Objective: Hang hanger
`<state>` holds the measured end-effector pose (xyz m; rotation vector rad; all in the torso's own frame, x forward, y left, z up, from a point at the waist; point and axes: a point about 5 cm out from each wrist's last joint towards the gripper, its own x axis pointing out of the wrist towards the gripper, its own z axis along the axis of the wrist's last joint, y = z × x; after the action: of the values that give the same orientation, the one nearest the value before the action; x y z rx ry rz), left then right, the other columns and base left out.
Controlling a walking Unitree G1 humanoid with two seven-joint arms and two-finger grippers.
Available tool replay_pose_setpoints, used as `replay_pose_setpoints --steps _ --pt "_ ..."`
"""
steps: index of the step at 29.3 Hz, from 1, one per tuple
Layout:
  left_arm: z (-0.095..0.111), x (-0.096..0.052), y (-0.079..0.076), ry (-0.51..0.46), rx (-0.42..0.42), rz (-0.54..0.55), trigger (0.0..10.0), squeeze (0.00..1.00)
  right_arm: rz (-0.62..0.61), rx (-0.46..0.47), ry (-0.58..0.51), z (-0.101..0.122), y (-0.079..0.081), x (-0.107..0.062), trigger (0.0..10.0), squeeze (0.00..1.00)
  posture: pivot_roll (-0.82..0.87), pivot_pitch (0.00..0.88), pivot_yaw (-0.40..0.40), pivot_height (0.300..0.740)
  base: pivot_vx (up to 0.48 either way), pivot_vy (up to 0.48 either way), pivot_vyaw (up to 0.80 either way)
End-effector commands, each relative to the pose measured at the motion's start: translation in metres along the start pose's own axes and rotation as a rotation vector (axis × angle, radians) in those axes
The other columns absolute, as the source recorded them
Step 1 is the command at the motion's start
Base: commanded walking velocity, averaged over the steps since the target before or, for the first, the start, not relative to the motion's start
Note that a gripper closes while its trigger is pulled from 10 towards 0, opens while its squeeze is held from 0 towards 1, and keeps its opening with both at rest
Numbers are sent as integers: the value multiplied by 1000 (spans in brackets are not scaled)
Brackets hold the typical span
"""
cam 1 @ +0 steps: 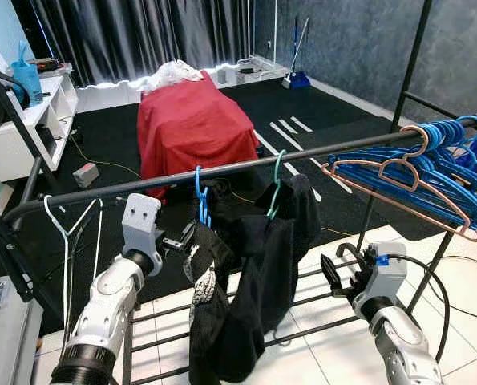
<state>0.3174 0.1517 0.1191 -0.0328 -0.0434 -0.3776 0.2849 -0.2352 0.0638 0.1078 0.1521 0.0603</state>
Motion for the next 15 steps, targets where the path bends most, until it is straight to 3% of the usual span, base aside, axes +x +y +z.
replay_pose_setpoints --steps 1,3,6,9,15 --pt "-2 -1 -7 10 -25 -39 10000 0 3 3 18 -3 3 1 10000 0 -212 0 44 740 0 0 0" --pt "-2 -1 -12 11 -49 -56 10000 0 3 5 18 -3 3 1 10000 0 -211 0 44 740 0 0 0" --pt "1 0 -28 0 -173 -120 10000 0 3 8 19 -3 3 1 10000 0 -209 0 44 740 0 0 0" --pt "4 -1 -37 -8 -232 -165 10000 0 3 8 19 -3 3 0 10000 0 -204 0 42 740 0 0 0" --pt "11 -1 -43 -32 -318 -187 10000 0 4 9 21 -3 2 0 10000 0 -204 0 41 740 0 0 0"
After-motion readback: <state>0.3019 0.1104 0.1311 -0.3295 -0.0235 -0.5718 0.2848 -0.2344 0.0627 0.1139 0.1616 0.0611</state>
